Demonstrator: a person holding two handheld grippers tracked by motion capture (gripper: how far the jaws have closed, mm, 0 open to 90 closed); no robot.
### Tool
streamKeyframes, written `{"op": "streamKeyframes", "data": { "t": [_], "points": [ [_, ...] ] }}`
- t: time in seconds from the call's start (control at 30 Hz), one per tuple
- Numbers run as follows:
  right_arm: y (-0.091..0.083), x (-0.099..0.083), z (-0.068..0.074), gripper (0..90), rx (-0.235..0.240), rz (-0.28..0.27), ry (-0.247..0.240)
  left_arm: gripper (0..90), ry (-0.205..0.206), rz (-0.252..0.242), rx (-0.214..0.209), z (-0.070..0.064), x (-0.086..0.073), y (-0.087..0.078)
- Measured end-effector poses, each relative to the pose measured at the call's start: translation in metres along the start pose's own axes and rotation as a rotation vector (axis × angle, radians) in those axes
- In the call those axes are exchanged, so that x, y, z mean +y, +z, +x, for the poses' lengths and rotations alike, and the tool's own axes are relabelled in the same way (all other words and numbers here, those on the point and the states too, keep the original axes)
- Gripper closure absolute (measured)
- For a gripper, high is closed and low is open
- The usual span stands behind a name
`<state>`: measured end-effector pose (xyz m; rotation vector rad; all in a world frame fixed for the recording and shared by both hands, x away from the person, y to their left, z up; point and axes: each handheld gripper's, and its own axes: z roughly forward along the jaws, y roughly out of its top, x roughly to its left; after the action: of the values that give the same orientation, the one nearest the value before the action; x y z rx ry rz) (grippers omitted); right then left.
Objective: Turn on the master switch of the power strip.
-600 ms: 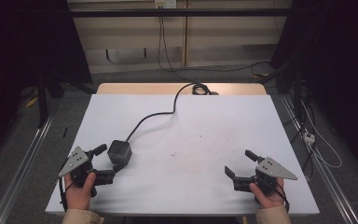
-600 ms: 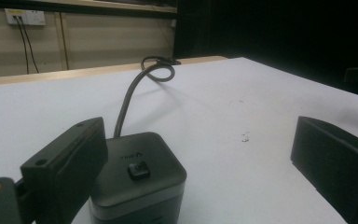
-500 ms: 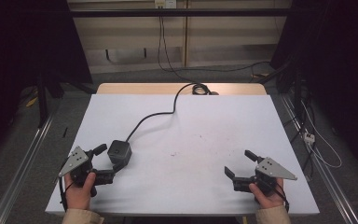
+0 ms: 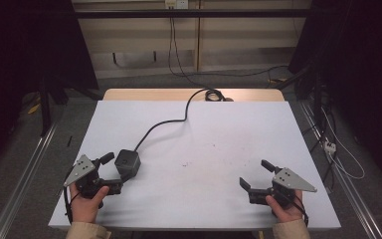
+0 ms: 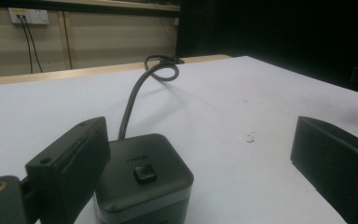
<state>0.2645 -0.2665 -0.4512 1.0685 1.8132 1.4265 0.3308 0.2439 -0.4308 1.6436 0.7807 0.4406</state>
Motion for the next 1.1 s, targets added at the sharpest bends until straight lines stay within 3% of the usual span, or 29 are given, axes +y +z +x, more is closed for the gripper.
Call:
{"op": "streamKeyframes", "data": {
  "t": [0.33, 0.73, 1.1],
  "points": [
    [0.0001, 0.0000, -0.0001, 3.3, 0.000, -0.003, -0.011, 16.6, -0.011, 0.023, 0.005, 0.0030, 0.0013, 0.0006],
    [-0.0006, 0.0000, 0.0001, 3.3, -0.007, -0.005, -0.011, 32.7, 0.013, 0.039, 0.010, 0.0040, 0.0040, 0.0038],
    [-0.0009, 0.0001, 0.0001, 3.3, -0.009, -0.006, -0.013, 45.7, -0.001, 0.062, 0.026, 0.0085, 0.0056, 0.0064]
  ]
}}
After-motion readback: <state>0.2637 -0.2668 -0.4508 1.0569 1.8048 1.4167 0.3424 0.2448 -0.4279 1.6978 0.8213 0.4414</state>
